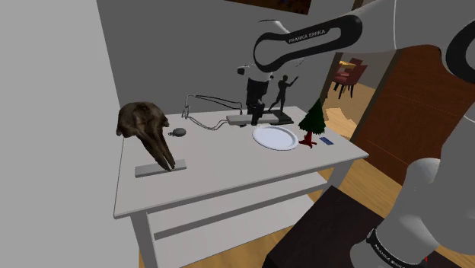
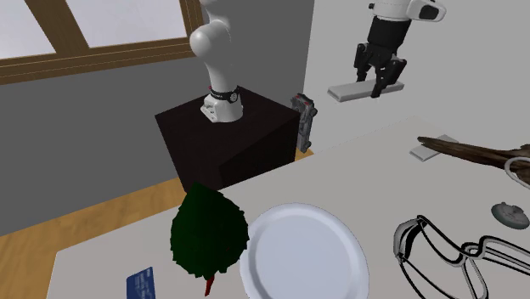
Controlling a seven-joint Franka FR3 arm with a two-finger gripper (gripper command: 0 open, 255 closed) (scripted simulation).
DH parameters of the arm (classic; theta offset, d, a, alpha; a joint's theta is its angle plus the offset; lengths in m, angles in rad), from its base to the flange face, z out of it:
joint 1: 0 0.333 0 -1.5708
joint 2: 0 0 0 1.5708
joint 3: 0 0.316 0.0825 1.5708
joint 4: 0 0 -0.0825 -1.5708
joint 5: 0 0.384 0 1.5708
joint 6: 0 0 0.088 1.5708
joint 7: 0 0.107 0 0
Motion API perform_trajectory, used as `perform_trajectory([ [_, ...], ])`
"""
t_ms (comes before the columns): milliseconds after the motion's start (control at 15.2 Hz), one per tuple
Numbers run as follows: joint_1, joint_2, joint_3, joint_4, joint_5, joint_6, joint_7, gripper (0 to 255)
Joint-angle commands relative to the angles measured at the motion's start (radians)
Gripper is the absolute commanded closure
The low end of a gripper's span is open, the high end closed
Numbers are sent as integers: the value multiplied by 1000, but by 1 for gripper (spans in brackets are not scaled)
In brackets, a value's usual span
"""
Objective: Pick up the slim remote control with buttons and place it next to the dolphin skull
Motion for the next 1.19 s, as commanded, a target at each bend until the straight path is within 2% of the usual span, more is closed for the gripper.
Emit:
perform_trajectory([
  [0,22,26,20,36,6,-9,41,255],
  [594,106,213,91,289,32,-76,196,255],
  [858,140,320,115,447,40,-125,259,255],
  [1122,171,452,135,651,46,-196,319,255],
])
